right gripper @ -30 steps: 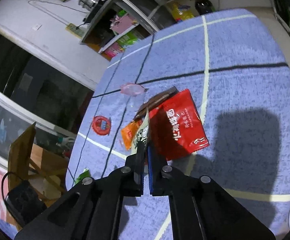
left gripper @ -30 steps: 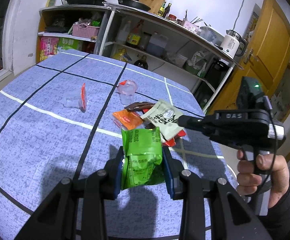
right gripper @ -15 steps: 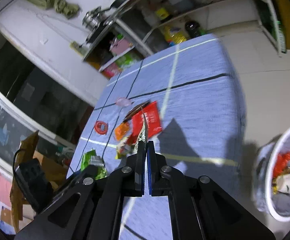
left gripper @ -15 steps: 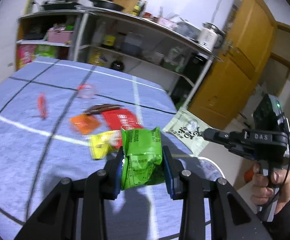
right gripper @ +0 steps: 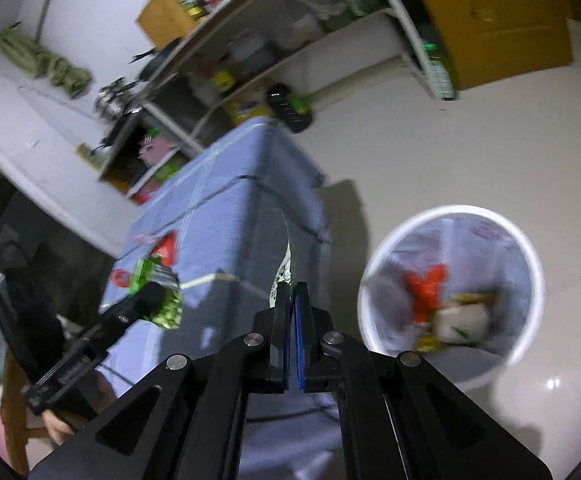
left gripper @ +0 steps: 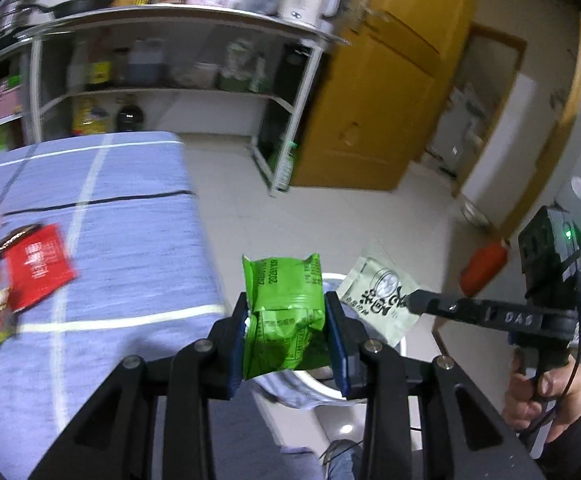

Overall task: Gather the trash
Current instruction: 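Carry green bag and white packet over the bin and release, then open both tools over the bin and swing back toward the table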

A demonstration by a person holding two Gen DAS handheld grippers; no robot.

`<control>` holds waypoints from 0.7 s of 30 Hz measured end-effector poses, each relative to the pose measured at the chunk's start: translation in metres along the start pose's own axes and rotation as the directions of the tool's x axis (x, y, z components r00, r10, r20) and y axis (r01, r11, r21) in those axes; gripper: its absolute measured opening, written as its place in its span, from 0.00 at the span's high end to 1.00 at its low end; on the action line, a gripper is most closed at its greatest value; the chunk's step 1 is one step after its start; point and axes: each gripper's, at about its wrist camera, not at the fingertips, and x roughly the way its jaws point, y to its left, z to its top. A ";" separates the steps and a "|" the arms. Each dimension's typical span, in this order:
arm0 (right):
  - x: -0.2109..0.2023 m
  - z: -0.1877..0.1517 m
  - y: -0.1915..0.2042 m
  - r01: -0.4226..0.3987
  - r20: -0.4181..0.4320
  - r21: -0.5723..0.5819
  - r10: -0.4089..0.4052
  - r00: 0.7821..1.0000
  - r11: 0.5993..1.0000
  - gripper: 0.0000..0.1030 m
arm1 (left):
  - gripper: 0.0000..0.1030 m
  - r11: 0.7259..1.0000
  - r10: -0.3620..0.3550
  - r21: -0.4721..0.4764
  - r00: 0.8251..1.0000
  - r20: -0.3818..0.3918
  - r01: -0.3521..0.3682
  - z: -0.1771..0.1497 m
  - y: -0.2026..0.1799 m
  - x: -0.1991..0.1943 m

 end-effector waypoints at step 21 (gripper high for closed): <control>0.014 0.009 -0.112 0.173 -0.074 0.170 -0.163 0.984 0.970 0.92 | 0.48 0.998 -0.062 -0.020 0.958 -0.279 0.058 0.006 -0.062 0.142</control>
